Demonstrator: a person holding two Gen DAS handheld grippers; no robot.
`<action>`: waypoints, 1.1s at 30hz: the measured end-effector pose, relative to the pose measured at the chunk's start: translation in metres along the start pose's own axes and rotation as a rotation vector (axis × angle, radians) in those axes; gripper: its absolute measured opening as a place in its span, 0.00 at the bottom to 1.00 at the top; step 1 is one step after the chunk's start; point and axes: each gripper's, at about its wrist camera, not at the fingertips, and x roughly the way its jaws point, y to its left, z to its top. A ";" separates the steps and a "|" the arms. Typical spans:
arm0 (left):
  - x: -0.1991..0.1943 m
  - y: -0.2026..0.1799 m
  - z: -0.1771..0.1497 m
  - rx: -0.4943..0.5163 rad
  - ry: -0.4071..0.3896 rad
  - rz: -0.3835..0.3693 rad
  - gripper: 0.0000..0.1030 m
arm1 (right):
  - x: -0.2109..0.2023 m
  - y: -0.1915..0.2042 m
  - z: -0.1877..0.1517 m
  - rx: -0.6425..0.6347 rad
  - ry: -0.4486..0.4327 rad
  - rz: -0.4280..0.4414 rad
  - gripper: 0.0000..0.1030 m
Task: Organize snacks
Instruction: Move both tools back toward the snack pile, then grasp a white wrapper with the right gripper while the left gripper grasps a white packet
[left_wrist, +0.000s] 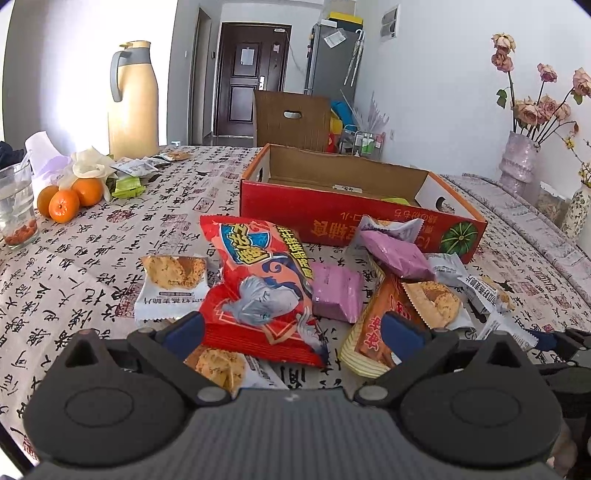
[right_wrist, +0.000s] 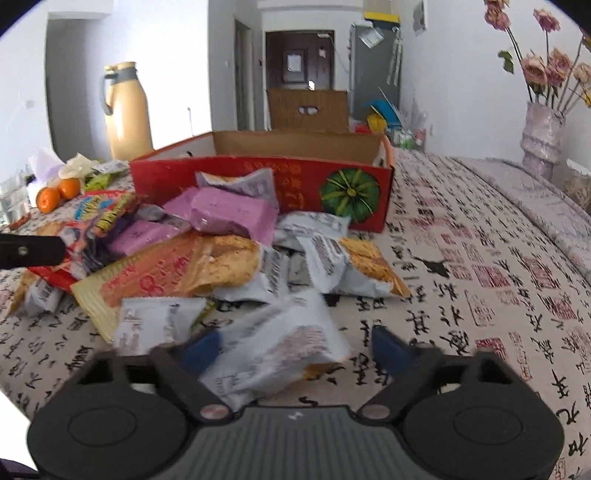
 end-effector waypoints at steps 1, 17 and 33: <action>0.000 0.000 0.000 0.000 0.000 0.001 1.00 | -0.001 0.001 0.000 -0.004 -0.004 0.008 0.68; -0.010 0.001 -0.001 -0.007 -0.020 0.012 1.00 | -0.022 -0.002 0.004 0.055 -0.095 0.013 0.11; 0.011 0.054 0.049 -0.056 0.008 0.184 1.00 | -0.036 -0.021 0.010 0.125 -0.157 -0.033 0.11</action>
